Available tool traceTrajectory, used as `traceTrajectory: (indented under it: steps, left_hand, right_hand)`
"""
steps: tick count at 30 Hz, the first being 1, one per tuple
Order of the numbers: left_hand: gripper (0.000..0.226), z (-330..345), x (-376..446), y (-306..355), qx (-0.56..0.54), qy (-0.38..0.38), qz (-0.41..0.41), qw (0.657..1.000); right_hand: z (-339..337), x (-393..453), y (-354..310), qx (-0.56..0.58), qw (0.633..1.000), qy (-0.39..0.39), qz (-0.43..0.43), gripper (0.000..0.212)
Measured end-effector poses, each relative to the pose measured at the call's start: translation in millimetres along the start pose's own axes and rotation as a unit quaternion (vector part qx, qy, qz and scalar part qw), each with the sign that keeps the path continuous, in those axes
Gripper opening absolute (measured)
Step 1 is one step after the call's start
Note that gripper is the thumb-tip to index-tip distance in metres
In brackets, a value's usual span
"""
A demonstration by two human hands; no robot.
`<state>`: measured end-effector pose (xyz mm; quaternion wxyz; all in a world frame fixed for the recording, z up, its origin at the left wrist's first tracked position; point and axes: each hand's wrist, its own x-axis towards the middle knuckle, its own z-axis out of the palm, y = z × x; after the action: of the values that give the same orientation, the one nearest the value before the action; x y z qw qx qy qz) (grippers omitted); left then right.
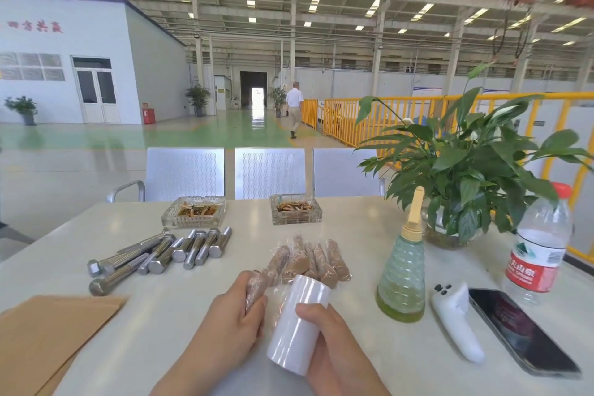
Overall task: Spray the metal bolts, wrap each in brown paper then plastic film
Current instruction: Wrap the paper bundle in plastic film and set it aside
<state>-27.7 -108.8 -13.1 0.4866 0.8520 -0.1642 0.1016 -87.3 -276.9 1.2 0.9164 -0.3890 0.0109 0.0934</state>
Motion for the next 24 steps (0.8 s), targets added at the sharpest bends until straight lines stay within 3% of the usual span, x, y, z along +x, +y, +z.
traceTrajectory:
  steps: [3,5,8,10,14,17,20,22,24]
  left_hand:
    - [0.008,1,-1,-3,-0.024,0.010,0.006,1.000]
    - [0.029,4,3,1,-0.128,-0.002,-0.066,0.990]
    - [0.047,-2,9,7,-0.321,-0.049,-0.229,0.918]
    - [0.040,-9,5,4,-0.382,-0.084,-0.235,0.890]
    - [0.035,-17,-7,4,-0.349,-0.105,-0.127,0.923]
    - [0.032,-15,-7,8,-0.305,-0.059,-0.097,0.946]
    - [0.027,-12,-8,10,-0.158,0.010,-0.029,0.987]
    - [0.036,-9,-9,8,-0.058,0.060,0.010,0.996]
    - [0.044,-9,-6,4,0.003,0.095,-0.001,0.995]
  right_hand:
    - [0,0,3,-0.022,0.999,-0.030,-0.030,0.048]
    - [1,0,6,-0.017,0.999,-0.036,-0.036,0.047]
    - [4,0,6,-0.031,0.998,-0.030,-0.046,0.039]
    - [5,-2,4,-0.047,0.998,-0.026,-0.044,0.029]
    - [6,-7,-1,-0.069,0.997,-0.016,-0.029,0.039]
    - [3,-12,-3,-0.074,0.997,-0.032,-0.013,0.036]
    - [5,-16,0,-0.043,0.999,-0.023,0.007,0.058]
    - [13,-18,4,-0.019,0.999,-0.021,0.015,0.061]
    - [18,-16,6,-0.007,1.000,0.004,0.020,0.069]
